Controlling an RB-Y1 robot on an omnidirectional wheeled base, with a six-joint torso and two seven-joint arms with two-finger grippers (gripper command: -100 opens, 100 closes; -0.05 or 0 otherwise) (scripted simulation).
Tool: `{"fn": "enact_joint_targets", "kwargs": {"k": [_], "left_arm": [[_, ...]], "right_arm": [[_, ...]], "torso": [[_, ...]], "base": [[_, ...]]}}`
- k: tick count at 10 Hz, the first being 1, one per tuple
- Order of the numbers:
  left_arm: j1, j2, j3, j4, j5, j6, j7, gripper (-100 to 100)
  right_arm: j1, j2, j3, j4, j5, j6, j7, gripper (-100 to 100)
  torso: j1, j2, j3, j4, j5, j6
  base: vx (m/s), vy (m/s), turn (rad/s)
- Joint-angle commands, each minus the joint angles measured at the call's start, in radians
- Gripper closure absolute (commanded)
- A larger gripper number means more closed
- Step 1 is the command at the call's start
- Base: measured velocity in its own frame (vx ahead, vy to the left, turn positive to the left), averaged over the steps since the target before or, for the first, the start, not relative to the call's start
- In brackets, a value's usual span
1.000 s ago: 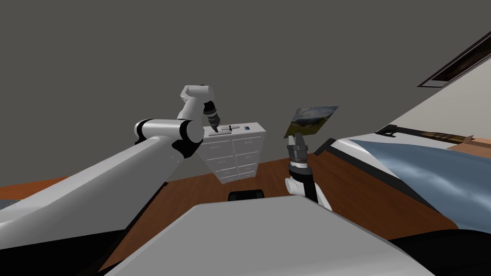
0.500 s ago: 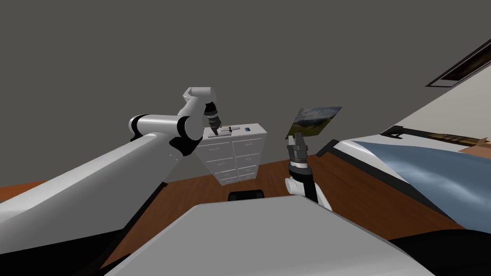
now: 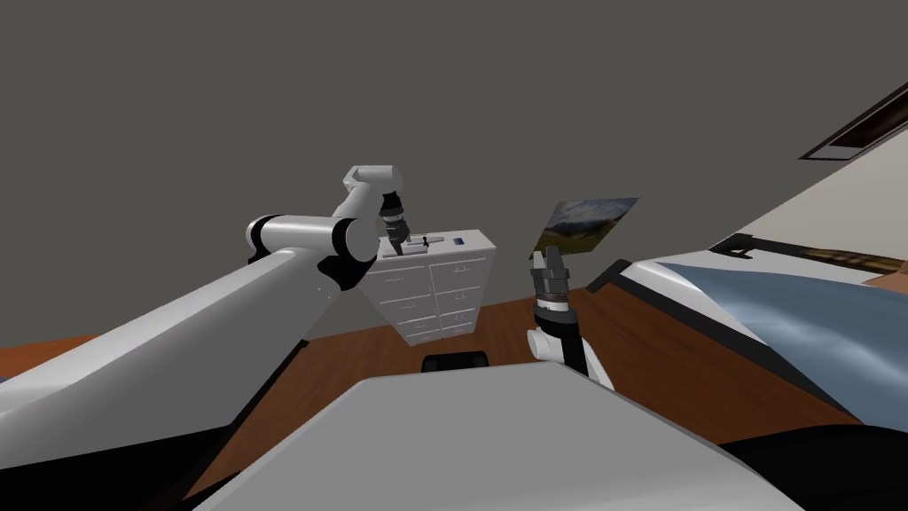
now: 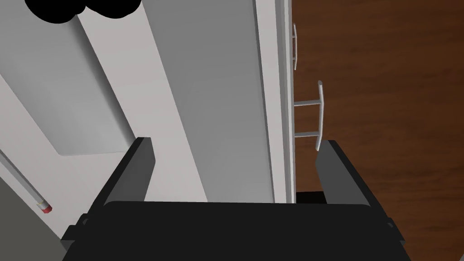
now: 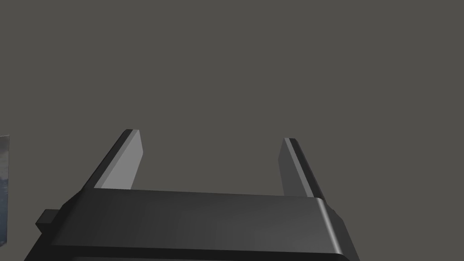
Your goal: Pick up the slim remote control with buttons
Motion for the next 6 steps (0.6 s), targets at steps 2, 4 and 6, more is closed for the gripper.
{"fn": "enact_joint_targets", "kwargs": {"k": [2,4,6], "left_arm": [[-0.008,-0.002,-0.002,0.006,0.003,0.036,-0.003,-100],[-0.008,-0.002,-0.002,0.033,0.003,0.036,-0.003,-100],[0.004,-0.003,-0.002,0.005,0.004,0.039,-0.003,-100]], "right_arm": [[0.000,0.000,0.000,0.000,0.000,0.000,0.000,0],[0.000,0.000,0.000,0.000,0.000,0.000,0.000,0],[0.000,0.000,0.000,0.000,0.000,0.000,0.000,0]], "torso": [[0.000,-0.002,-0.001,-0.001,0.000,0.000],[0.000,0.002,0.001,0.000,0.000,0.000],[0.000,0.005,0.003,0.001,0.000,0.000]], "base": [[0.090,-0.001,0.004],[0.007,-0.003,-0.001],[-0.007,-0.001,0.000]]}}
